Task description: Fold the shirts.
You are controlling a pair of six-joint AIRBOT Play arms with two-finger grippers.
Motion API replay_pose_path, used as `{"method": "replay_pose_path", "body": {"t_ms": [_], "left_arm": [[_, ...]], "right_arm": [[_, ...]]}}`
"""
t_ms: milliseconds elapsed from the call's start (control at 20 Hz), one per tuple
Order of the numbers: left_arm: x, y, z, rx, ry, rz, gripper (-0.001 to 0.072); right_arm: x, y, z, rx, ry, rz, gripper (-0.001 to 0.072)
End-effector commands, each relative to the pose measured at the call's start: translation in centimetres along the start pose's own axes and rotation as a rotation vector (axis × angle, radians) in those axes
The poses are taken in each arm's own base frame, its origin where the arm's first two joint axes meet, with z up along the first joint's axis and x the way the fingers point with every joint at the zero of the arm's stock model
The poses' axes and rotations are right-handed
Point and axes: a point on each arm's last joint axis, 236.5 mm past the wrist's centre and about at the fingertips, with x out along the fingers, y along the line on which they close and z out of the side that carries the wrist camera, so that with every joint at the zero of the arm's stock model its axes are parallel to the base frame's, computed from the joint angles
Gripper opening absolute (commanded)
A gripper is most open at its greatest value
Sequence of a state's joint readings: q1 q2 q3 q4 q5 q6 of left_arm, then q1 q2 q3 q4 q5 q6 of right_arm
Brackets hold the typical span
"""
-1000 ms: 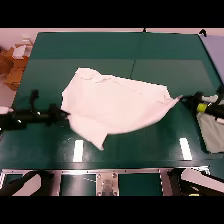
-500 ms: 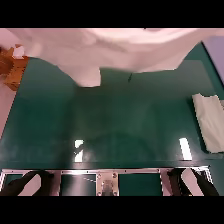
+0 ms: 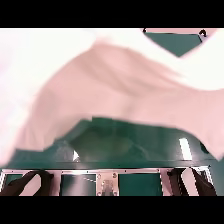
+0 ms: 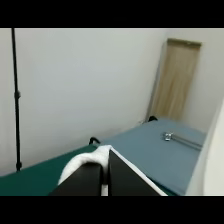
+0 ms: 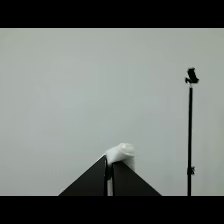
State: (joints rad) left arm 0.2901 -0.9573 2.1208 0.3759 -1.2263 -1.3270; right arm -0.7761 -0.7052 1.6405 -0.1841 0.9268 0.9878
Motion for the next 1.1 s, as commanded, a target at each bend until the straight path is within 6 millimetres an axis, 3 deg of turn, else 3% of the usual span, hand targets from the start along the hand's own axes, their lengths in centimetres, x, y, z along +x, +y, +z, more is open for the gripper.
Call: {"method": "replay_pose_path", "body": {"t_ms": [0, 50, 150, 250, 350, 450, 550, 650, 750, 900, 1050], "left_arm": [[1.1, 7.4, -6.8, -0.168, 0.190, 0.134, 0.0026], [1.5, 10.7, -10.7, -0.251, 0.282, 0.175, 0.0026], [2.1, 17.5, -18.9, -0.385, 0.422, 0.243, 0.0025], [2.4, 23.7, -28.3, -0.521, 0.528, 0.282, 0.0026], [1.9, 29.3, -38.6, -0.689, 0.614, 0.353, 0.0026], [1.6, 33.1, -47.0, -0.817, 0.676, 0.381, 0.0026], [2.7, 35.7, -51.8, -0.940, 0.630, 0.365, 0.0025], [3.8, 37.8, -54.5, -1.023, 0.584, 0.358, 0.0025], [4.7, 39.8, -54.8, -1.012, 0.572, 0.354, 0.0025], [6.5, 42.7, -51.1, -0.912, 0.498, 0.369, 0.0025], [8.0, 43.7, -47.0, -0.851, 0.442, 0.354, 0.0025]], "right_arm": [[0.3, -6.4, -7.2, 0.128, 0.143, -0.121, 0.0014], [0.7, -8.3, -10.9, 0.192, 0.204, -0.125, 0.0013], [1.5, -11.8, -20.9, 0.327, 0.356, -0.138, 0.0014], [1.8, -15.0, -32.7, 0.434, 0.515, -0.212, 0.0014], [0.8, -17.9, -44.9, 0.552, 0.672, -0.339, 0.0014], [-0.7, -19.6, -54.6, 0.656, 0.821, -0.415, 0.0014], [-1.4, -20.7, -61.1, 0.758, 0.913, -0.445, 0.0014], [-0.4, -21.5, -64.3, 0.838, 0.934, -0.438, 0.0014], [1.8, -22.7, -64.5, 0.866, 0.902, -0.431, 0.0014], [5.4, -24.3, -62.3, 0.843, 0.829, -0.406, 0.0013], [8.0, -24.5, -59.8, 0.837, 0.780, -0.367, 0.0014]]}}
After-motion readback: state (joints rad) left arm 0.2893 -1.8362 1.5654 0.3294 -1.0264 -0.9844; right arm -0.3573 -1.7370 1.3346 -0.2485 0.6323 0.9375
